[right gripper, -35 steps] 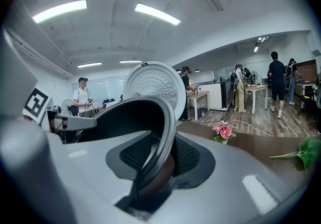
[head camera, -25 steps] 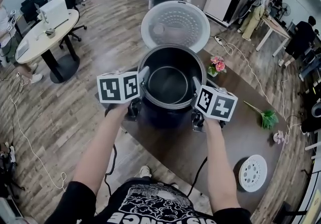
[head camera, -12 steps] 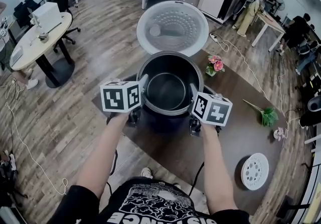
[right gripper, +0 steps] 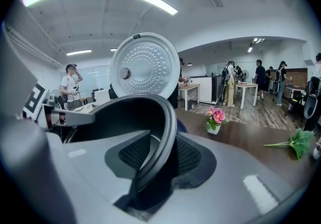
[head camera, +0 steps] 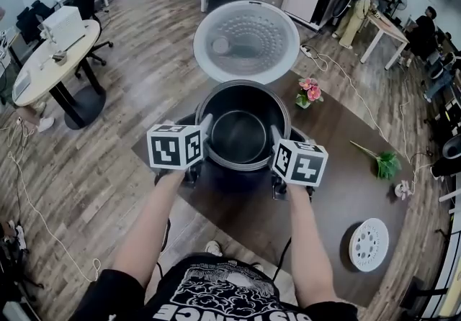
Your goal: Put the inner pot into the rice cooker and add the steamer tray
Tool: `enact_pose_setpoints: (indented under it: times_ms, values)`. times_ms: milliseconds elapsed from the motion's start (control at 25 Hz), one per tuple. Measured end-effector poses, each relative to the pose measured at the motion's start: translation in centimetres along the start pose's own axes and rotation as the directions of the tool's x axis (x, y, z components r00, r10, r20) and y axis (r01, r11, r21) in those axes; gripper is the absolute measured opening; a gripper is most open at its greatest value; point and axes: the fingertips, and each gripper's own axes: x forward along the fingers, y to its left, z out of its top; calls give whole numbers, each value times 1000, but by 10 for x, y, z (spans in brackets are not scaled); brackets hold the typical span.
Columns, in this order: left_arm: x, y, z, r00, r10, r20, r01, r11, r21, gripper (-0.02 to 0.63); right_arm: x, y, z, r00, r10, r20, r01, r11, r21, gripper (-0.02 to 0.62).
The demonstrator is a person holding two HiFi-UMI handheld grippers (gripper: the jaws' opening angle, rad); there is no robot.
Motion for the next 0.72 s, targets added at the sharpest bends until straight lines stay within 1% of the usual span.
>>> enact_pose_setpoints:
  times_ms: [200,440,720]
  values:
    - [3,2,-4,1000,11,0,-11,1000,26,118,2,0,-2,1000,-9,-8,9,1000,-19,141]
    - [5,3,-5,1000,31,1,-31,996,82,127,4,0,-4,1000,-7,-26,6,1000,-20,146]
    - [7,5,-7,1000,31,-1,-31,995,94,129,6,0,-6,999,-18,-28,18,1000,-24,150]
